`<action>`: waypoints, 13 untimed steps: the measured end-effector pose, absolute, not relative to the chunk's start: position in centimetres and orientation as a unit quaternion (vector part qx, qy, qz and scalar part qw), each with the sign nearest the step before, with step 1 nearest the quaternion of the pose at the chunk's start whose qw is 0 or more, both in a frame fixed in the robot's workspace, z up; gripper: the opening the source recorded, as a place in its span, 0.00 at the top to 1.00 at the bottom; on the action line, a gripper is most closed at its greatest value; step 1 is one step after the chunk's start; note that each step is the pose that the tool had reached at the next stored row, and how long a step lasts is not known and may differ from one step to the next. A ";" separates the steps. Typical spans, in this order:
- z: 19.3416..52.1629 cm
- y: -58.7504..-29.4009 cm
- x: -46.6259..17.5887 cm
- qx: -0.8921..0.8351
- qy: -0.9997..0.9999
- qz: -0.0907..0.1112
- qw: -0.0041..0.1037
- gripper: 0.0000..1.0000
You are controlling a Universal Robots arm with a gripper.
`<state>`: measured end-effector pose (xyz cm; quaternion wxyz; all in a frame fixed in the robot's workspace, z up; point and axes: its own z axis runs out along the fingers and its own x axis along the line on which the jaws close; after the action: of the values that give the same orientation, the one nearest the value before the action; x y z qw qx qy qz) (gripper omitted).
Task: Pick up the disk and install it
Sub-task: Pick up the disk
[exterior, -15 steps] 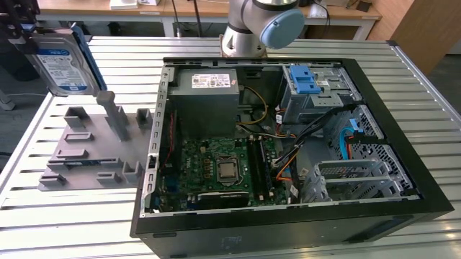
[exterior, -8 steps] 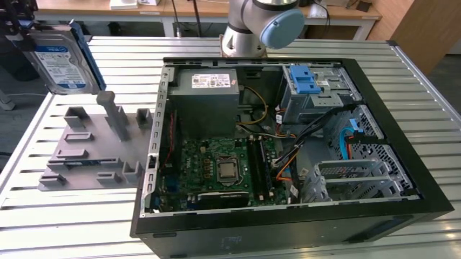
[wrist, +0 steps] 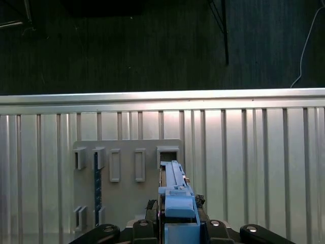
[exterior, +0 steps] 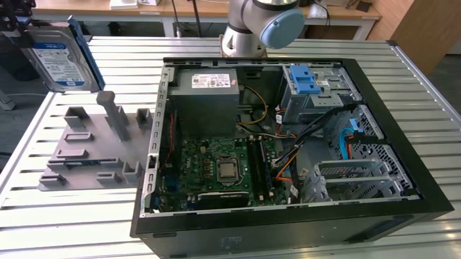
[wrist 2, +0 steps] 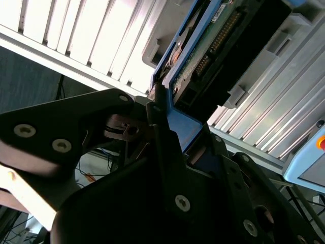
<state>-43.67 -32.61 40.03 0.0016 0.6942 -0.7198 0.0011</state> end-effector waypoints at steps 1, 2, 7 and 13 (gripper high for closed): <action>40.1 -32.6 -43.7 0.694 -0.720 0.001 0.002 0.64; 40.2 -32.6 -43.7 0.694 -0.720 0.001 0.002 0.64; 40.6 -32.6 -43.7 0.694 -0.720 0.001 0.002 0.64; 41.2 -32.6 -43.7 0.694 -0.720 0.001 0.002 0.64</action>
<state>-43.68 -32.61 41.20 0.0016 0.6942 -0.7198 0.0012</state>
